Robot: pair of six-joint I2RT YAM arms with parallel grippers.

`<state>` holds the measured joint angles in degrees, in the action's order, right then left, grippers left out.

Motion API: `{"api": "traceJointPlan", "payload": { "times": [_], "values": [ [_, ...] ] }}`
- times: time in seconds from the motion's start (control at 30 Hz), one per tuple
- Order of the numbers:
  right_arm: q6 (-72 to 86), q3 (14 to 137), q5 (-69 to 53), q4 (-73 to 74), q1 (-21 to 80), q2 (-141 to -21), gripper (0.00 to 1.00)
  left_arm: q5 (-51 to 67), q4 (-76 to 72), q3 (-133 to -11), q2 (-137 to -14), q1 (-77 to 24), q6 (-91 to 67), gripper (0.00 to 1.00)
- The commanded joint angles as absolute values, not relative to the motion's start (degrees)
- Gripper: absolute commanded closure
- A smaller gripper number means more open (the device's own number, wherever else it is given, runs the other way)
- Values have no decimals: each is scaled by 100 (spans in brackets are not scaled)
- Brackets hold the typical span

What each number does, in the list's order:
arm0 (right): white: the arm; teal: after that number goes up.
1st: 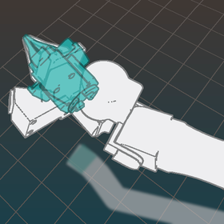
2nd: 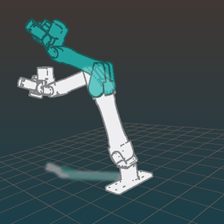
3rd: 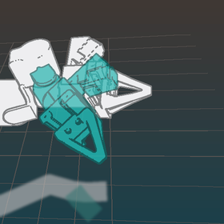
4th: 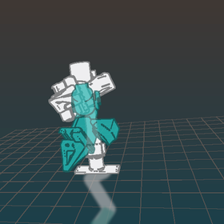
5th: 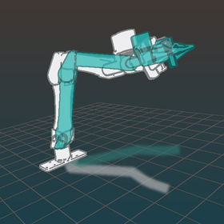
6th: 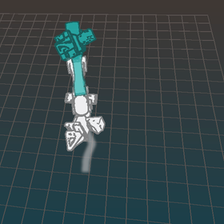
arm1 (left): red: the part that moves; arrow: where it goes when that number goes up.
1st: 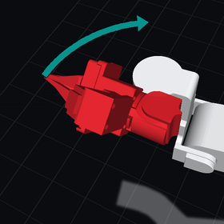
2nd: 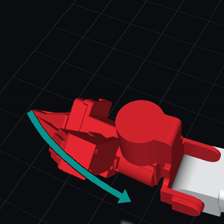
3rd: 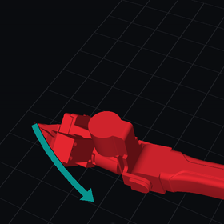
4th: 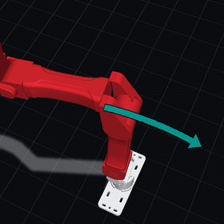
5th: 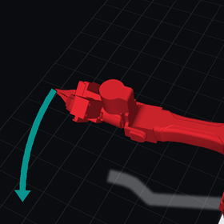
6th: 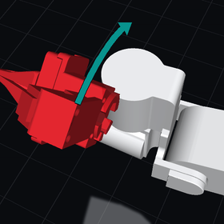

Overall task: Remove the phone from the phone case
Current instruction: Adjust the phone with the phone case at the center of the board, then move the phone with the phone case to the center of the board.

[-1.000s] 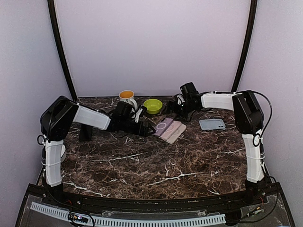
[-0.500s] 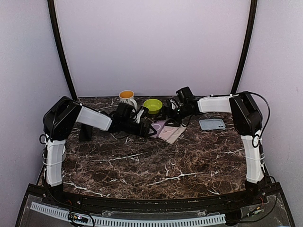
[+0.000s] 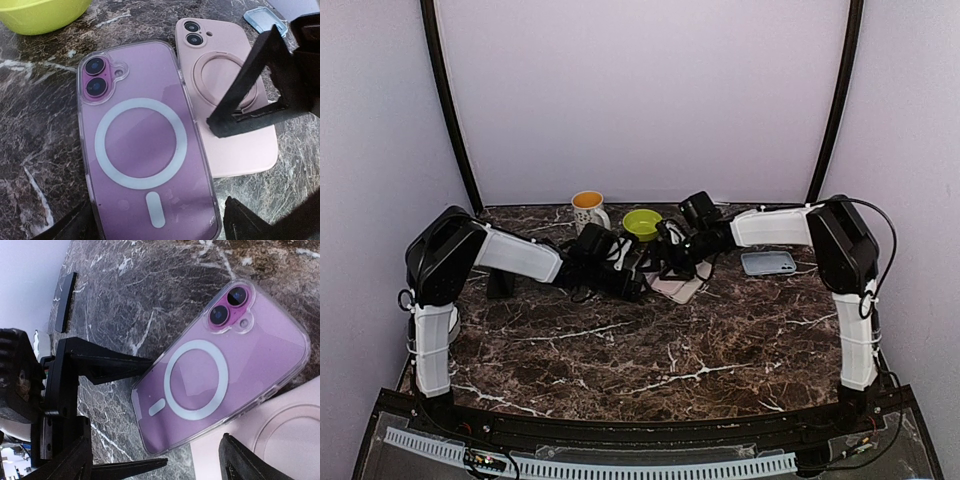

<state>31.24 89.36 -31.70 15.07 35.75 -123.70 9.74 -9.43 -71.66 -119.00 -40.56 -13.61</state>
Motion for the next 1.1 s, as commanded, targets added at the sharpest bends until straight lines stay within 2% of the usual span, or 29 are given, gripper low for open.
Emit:
{"api": "traceJointPlan", "payload": {
  "times": [0.0,0.1,0.3,0.6,0.83,1.07],
  "values": [
    [2848,8790,-2739,1955,3621,-11818,11,273,-212,-7460,-11811,-4212,-1109,8],
    [2798,8610,-2491,2029,3604,-11488,10,-112,-119,-7499,-11820,-4285,-1093,7],
    [2715,8371,-1232,2505,3576,-10879,5,-551,-145,-7423,-11826,-4489,-1152,3],
    [2680,7779,-922,2512,3568,-10103,5,-771,-313,-7428,-11978,-4542,-1284,3],
    [2699,7494,-850,2544,3568,-9730,5,-936,-303,-7593,-12222,-4540,-1350,6],
    [2702,7108,-731,2616,3568,-9285,5,-1352,-283,-7599,-12287,-4536,-1461,17]
  ]
}}
